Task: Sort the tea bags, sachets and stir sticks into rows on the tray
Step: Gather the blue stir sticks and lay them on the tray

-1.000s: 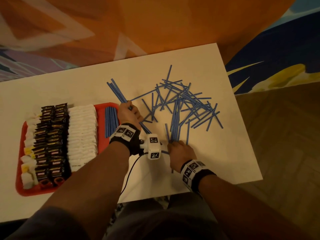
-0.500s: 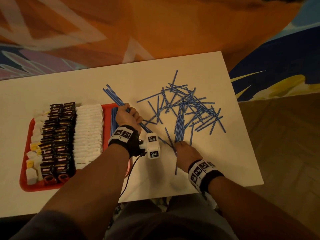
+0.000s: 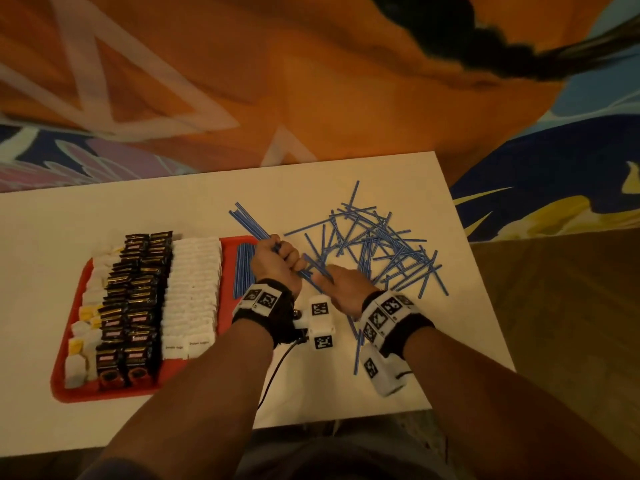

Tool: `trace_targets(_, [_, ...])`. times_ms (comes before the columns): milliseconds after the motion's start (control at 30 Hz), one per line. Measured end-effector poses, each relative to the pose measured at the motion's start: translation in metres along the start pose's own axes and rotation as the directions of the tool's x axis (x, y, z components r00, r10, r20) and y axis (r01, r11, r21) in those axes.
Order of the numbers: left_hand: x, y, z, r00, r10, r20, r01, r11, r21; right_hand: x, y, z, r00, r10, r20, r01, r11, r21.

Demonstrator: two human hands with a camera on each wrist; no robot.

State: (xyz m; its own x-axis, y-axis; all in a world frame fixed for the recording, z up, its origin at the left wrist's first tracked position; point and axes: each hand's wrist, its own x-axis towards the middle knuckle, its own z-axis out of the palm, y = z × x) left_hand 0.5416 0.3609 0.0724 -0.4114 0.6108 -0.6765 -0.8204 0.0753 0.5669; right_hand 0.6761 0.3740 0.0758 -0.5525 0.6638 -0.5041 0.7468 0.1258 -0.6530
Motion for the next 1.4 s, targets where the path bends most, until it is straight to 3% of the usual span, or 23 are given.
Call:
trace_targets(133, [-0.008,0.016,-0.001,1.000,0.008,0.022,-0.006,0.998,-0.058,-0.003,-0.020,-0.007,0.998,-0.022,0.063,0.017,0.997,0.071])
trace_targets(267, [-0.012,0.038,-0.004,0.999,0.023,0.031,-0.018,0.988,-0.151,-0.009,-0.032,-0.010,0.998,-0.040,0.055,0.039,0.999,0.021])
trace_targets(467, [-0.009,0.083,-0.015,0.997,0.062,0.040,-0.054,0.985,-0.165,-0.021,-0.041,-0.027,0.995,-0.061,-0.073,0.068,0.992,0.108])
trace_targets(600, [-0.023,0.090,-0.012,0.993,0.089,0.074,-0.096,0.991,0.097,-0.019,-0.065,-0.039,0.980,-0.038,-0.193,0.081,0.971,0.224])
trace_targets(733, [-0.044,0.080,-0.003,0.979,0.113,0.169,-0.170,0.912,0.374,-0.015,-0.096,-0.046,0.939,-0.127,-0.319,0.155,0.986,0.066])
trace_targets(900, [-0.066,0.073,0.007,0.953,0.122,0.276,-0.251,0.831,0.496,-0.012,-0.130,-0.044,0.948,-0.134,-0.288,0.141,0.990,0.002])
trace_targets(967, [-0.067,0.073,0.009,0.939,0.094,0.331,-0.248,0.851,0.462,-0.014,-0.142,-0.043,0.951,-0.128,-0.282,0.133,0.991,-0.001])
trace_targets(1067, [-0.068,0.079,0.011,0.919,0.136,0.369,-0.293,0.863,0.412,-0.009,-0.152,-0.035,0.939,-0.192,-0.285,0.140,0.972,-0.191])
trace_targets(1167, [-0.072,0.091,0.012,0.909,0.175,0.379,-0.332,0.855,0.399,-0.008,-0.157,-0.029,0.947,-0.184,-0.262,0.129,0.968,-0.216])
trace_targets(1400, [-0.057,0.110,0.009,0.908,0.287,0.306,-0.403,0.801,0.442,-0.023,-0.172,-0.030,0.956,-0.252,-0.147,0.235,0.964,-0.124])
